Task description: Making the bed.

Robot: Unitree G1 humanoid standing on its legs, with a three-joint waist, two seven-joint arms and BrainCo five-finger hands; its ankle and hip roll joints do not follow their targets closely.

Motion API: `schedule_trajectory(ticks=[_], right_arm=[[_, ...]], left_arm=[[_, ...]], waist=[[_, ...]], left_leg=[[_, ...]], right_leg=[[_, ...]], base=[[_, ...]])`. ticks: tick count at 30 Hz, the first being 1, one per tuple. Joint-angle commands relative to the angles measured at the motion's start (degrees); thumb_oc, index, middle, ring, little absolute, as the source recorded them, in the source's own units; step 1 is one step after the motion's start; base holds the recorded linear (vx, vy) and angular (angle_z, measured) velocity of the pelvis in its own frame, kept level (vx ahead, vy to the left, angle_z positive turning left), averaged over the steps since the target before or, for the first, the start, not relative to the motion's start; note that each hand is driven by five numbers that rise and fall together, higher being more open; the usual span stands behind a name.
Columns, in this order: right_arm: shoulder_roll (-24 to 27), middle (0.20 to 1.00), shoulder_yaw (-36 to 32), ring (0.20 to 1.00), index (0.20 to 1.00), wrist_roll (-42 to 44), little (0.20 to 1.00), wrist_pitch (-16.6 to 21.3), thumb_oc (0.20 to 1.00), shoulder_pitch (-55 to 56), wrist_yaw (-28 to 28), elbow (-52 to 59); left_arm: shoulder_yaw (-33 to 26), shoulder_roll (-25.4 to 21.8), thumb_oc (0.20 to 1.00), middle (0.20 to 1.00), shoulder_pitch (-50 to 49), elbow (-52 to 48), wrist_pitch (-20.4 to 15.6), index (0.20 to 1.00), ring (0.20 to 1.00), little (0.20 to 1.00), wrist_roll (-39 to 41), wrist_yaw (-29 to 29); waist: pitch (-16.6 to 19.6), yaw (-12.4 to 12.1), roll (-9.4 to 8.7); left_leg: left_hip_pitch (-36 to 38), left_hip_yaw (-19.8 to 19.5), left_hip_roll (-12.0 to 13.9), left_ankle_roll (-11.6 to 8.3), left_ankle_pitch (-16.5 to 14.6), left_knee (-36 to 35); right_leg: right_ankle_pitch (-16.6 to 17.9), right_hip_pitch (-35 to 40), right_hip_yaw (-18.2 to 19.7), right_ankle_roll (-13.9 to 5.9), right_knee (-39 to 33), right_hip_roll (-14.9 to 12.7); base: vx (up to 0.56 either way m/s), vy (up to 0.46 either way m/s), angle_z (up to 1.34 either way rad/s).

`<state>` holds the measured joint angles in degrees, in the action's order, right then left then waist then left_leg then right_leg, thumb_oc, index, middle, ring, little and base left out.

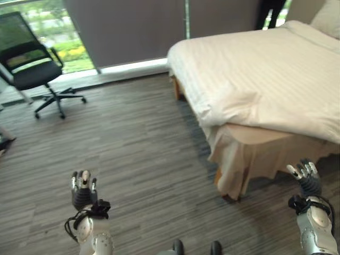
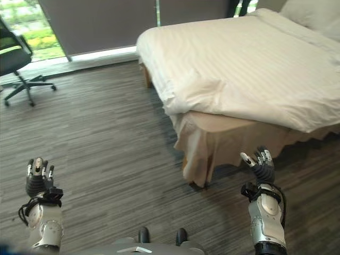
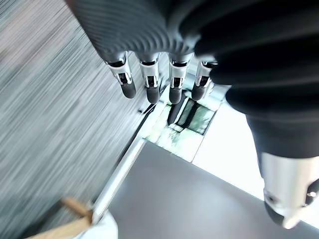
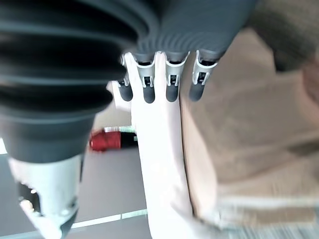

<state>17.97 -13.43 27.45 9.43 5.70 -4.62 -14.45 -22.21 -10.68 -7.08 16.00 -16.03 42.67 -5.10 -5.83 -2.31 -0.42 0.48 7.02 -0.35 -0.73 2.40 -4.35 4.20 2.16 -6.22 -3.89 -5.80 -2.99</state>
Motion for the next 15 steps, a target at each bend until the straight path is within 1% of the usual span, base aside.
schedule_trajectory(ticks=[1, 2, 3, 4, 5, 7, 8, 9, 10, 11, 12, 13, 14, 15], right_arm=[[-0.67, 1.000, -0.64, 1.000, 1.000, 0.49, 1.000, 4.12, 1.000, -5.33, -0.58, 4.23], [-0.67, 1.000, -0.64, 1.000, 1.000, 0.47, 1.000, 4.13, 1.000, -5.47, -0.60, 4.18], [-0.96, 1.000, -0.35, 1.000, 1.000, 0.55, 1.000, 4.38, 1.000, -6.02, -0.69, 4.61], [-1.11, 1.000, -0.04, 1.000, 1.000, 0.70, 1.000, 4.35, 1.000, -6.75, -0.55, 4.73], [-1.01, 1.000, -0.05, 1.000, 1.000, 0.75, 1.000, 4.37, 1.000, -6.95, -0.53, 4.81], [-0.68, 1.000, -0.29, 1.000, 1.000, 0.85, 1.000, 4.37, 1.000, -6.99, -0.72, 4.55], [-0.37, 1.000, -0.56, 1.000, 1.000, 1.02, 1.000, 4.41, 1.000, -6.87, -0.89, 4.52], [-0.10, 1.000, -0.85, 1.000, 1.000, 1.12, 1.000, 4.62, 1.000, -6.66, -0.91, 4.68], [0.84, 1.000, -1.42, 1.000, 1.000, 0.55, 1.000, 4.63, 1.000, -6.35, -0.86, 4.99], [1.08, 1.000, -1.74, 1.000, 1.000, 0.33, 1.000, 4.45, 1.000, -5.95, -0.66, 5.38], [1.54, 1.000, -2.01, 1.000, 1.000, -0.06, 1.000, 4.55, 1.000, -6.12, -0.36, 5.50], [1.53, 1.000, -2.01, 1.000, 1.000, -0.07, 1.000, 4.55, 1.000, -6.10, -0.34, 5.48], [1.88, 1.000, -2.21, 1.000, 1.000, 0.16, 1.000, 4.16, 1.000, -6.05, 0.46, 5.46], [2.57, 1.000, -2.23, 1.000, 1.000, 0.02, 1.000, 4.51, 1.000, -6.96, 0.46, 4.50]], left_arm=[[-0.72, -5.13, 1.000, 1.000, 2.64, -3.17, -3.54, 1.000, 1.000, 1.000, -3.74, -1.61], [-0.77, -5.12, 1.000, 1.000, 2.72, -3.19, -3.52, 1.000, 1.000, 1.000, -3.76, -1.63], [-1.33, -5.29, 1.000, 1.000, 2.88, -3.38, -3.95, 1.000, 1.000, 1.000, -3.50, -2.03], [-2.04, -5.64, 1.000, 1.000, 3.06, -3.49, -4.41, 1.000, 1.000, 1.000, -2.80, -2.04], [-2.26, -5.70, 1.000, 1.000, 2.92, -3.56, -4.52, 1.000, 1.000, 1.000, -2.10, -1.67], [-2.22, -5.97, 1.000, 1.000, 2.84, -3.48, -4.40, 1.000, 1.000, 1.000, -1.51, -1.07], [-2.03, -6.30, 1.000, 1.000, 2.83, -3.05, -4.13, 1.000, 1.000, 1.000, -1.35, -0.55], [-1.55, -7.14, 1.000, 1.000, 2.88, -2.50, -3.77, 1.000, 1.000, 1.000, -1.81, 0.41], [0.46, -8.56, 1.000, 1.000, 2.26, -3.49, -2.54, 1.000, 1.000, 1.000, -3.29, 3.68], [1.17, -9.13, 1.000, 1.000, 1.83, -4.46, -2.32, 1.000, 1.000, 1.000, -3.95, 4.88], [1.99, -9.62, 1.000, 1.000, 1.81, -4.56, -1.95, 1.000, 1.000, 1.000, -5.13, 5.77], [2.00, -9.64, 1.000, 1.000, 1.81, -4.53, -1.95, 1.000, 1.000, 1.000, -5.14, 5.77], [3.13, -10.12, 1.000, 1.000, 1.92, -4.75, -1.52, 1.000, 1.000, 1.000, -6.36, 6.80], [4.19, -10.06, 1.000, 1.000, 2.54, -3.59, -1.42, 1.000, 1.000, 1.000, -6.24, 7.75]], waist=[[-2.72, -0.38, -2.74], [-2.75, -0.42, -2.81], [-3.54, -0.62, -2.77], [-4.41, -0.63, -2.54], [-4.48, -0.65, -2.23], [-4.44, -0.39, -1.83], [-4.32, 0.13, -1.62], [-4.40, 0.64, -1.63], [-4.39, 1.23, -2.13], [-4.27, 1.68, -2.32], [-4.22, 1.96, -2.46], [-4.17, 1.97, -2.16], [-3.94, 2.06, -2.53], [-3.54, 2.33, -2.55]], left_leg=[[0.49, -2.05, -2.18, 3.72, -1.05, 3.02], [0.31, -1.97, -2.25, 3.78, -1.07, 3.13], [0.42, -2.58, -2.27, 4.02, -1.49, 3.58], [0.99, -3.81, -2.03, 3.98, -1.90, 3.61], [1.60, -4.25, -1.57, 3.63, -2.20, 3.12], [2.38, -4.98, -1.19, 3.24, -2.55, 2.60], [3.42, -6.00, -0.80, 2.80, -3.16, 2.22], [4.84, -6.76, -0.39, 2.21, -4.01, 2.00], [6.91, -7.41, 0.09, 0.99, -5.09, 1.95], [7.67, -8.00, 0.44, 0.59, -5.44, 1.90], [8.51, -8.18, 1.04, 0.12, -5.87, 2.43], [8.79, -8.23, 1.37, 0.12, -6.34, 2.41], [8.64, -8.67, 1.55, -0.24, -6.12, 3.56], [8.47, -7.69, 3.61, -2.19, -4.11, 7.81]], right_leg=[[0.29, -2.00, -0.75, -1.63, 11.47, -1.82], [-0.13, -2.58, -0.62, -1.69, 12.38, -1.95], [1.15, -3.95, -0.42, -2.35, 15.01, -2.30], [1.90, -6.97, 0.29, -2.65, 16.15, -2.72], [1.55, -8.03, -0.05, -2.07, 14.21, -3.04], [1.68, -8.71, -0.24, -1.64, 12.32, -3.16], [2.15, -8.86, 0.14, -1.49, 10.48, -3.06], [3.43, -9.60, 0.25, -1.59, 7.19, -2.85], [5.81, -11.46, -0.01, -2.85, 4.21, -3.68], [7.49, -10.88, -1.24, -3.25, 2.87, -4.17], [8.26, -10.71, -2.04, -3.47, 3.19, -4.41], [7.88, -10.37, -2.15, -3.58, 3.09, -4.10], [7.09, -9.85, -2.09, -3.27, 3.46, -4.24], [6.39, -8.46, -2.49, -1.92, 3.97, -3.36]], base=[[0.02, 0.010, 0.13], [0.05, -0.013, -0.01], [0.10, -0.075, -0.05], [0.17, -0.120, 0.02], [0.15, -0.101, 0.07], [0.17, -0.090, 0.11], [0.32, -0.150, 0.29], [0.46, -0.239, 0.31], [0.44, -0.265, 0.38], [0.40, -0.283, 0.30], [0.21, -0.146, 0.40], [0.18, -0.162, 0.41], [0.24, -0.267, 0.55], [0.23, -0.270, 0.45]])
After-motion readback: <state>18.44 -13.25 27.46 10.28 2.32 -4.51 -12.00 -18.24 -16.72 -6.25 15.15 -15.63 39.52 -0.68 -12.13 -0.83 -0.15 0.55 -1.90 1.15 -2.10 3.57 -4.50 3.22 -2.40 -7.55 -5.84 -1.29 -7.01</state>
